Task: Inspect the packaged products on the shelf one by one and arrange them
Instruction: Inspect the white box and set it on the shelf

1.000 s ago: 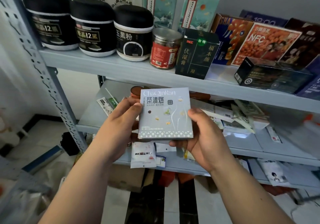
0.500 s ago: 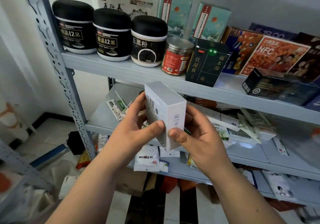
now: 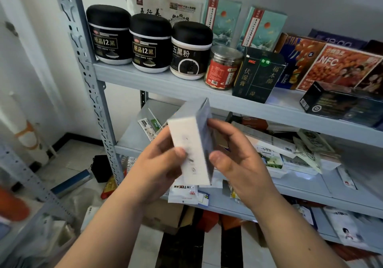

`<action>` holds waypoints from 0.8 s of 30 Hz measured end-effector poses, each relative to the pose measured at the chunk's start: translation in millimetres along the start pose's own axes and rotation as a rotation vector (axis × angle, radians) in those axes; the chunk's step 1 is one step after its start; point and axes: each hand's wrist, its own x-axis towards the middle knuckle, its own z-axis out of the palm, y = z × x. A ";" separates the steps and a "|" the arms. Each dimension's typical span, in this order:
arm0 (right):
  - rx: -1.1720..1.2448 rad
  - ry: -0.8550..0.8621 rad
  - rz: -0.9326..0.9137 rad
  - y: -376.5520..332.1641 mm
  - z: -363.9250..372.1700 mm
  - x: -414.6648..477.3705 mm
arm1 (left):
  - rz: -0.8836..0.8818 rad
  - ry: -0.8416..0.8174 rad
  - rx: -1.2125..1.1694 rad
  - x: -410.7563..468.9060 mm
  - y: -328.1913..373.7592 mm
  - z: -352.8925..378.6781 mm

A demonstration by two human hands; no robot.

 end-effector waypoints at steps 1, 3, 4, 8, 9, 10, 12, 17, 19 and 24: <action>-0.012 0.018 0.007 0.2 0.0 0.8 | -0.029 0.030 -0.067 -0.9 -1.2 -1.0; 0.012 0.050 0.029 -0.9 -0.2 2.9 | -0.050 0.081 -0.125 -2.0 -1.4 -0.1; 0.030 0.059 0.049 -1.9 -0.8 3.5 | -0.053 0.109 -0.135 -2.6 1.0 1.0; 0.082 0.081 0.163 -4.2 -1.3 4.7 | -0.088 0.137 -0.144 -2.6 9.2 10.4; 0.105 0.109 0.194 -3.9 -1.3 4.2 | -0.089 0.180 -0.142 -1.8 10.9 11.5; 0.140 0.147 0.225 -4.3 -0.9 4.0 | -0.084 0.234 -0.138 -0.7 13.0 12.4; 0.206 0.230 0.294 -5.8 -1.2 5.1 | -0.083 0.315 -0.126 2.2 14.6 11.0; 0.303 0.274 0.467 -11.7 -5.7 7.0 | -0.217 0.385 -0.119 7.6 17.6 8.6; 0.289 0.262 0.486 -11.5 -6.9 6.4 | -0.259 0.388 -0.123 9.9 16.6 7.6; 0.245 0.285 0.420 -5.8 -8.9 6.9 | -0.273 0.374 -0.144 14.9 10.5 2.5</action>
